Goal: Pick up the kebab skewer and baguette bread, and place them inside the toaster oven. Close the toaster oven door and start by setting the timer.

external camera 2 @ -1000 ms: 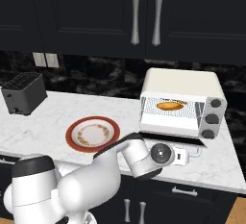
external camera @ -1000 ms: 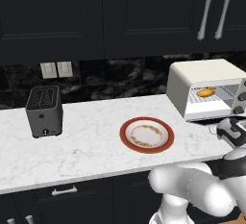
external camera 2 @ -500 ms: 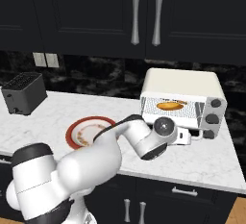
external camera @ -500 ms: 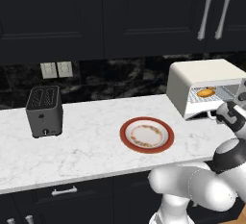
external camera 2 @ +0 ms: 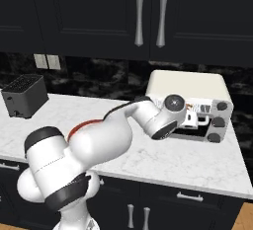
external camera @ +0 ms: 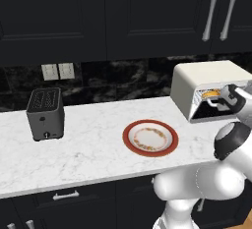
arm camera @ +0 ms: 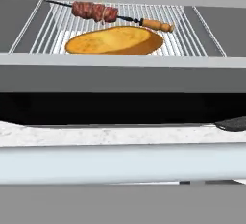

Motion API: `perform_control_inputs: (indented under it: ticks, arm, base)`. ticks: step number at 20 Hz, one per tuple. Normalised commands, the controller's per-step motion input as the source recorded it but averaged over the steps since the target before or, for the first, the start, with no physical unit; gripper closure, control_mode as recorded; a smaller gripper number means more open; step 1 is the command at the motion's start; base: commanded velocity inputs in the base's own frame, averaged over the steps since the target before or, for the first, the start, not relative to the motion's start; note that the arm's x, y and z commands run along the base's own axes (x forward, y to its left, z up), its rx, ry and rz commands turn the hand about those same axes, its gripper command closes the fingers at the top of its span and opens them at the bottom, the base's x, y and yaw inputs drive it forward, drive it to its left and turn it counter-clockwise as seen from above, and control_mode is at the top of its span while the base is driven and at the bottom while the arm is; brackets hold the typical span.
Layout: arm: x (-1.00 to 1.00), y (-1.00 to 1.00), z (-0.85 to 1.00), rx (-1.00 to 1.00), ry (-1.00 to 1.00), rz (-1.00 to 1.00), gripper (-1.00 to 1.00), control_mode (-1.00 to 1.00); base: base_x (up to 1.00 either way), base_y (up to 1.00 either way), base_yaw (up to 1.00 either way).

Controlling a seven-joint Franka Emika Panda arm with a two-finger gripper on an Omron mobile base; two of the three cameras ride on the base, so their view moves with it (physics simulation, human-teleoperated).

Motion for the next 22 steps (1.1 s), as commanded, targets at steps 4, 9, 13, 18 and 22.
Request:
perform_control_inputs:
  ticks: [4, 9, 13, 18, 22]
  arm:
    - [0.75, 0.24, 0.0, 0.0, 0.0, 0.0, -1.0, -1.0]
    - [0.61, 0.25, -0.13, 0.0, 0.0, -0.01, -1.0, -1.0]
    - [0.39, 0.17, -0.34, 0.0, 0.0, 0.0, -1.0, -1.0]
    - [0.33, 0.14, -0.44, 0.0, 0.03, 0.0, -1.0, -1.0]
    - [0.41, 0.19, -0.42, 0.0, 0.05, 0.0, -1.0, -1.0]
  base:
    - [0.0, 0.0, 0.0]
    - [0.0, 0.0, 0.0]
    - [0.0, 0.0, 0.0]
    - [0.0, 0.0, 0.0]
    - [0.0, 0.0, 0.0]
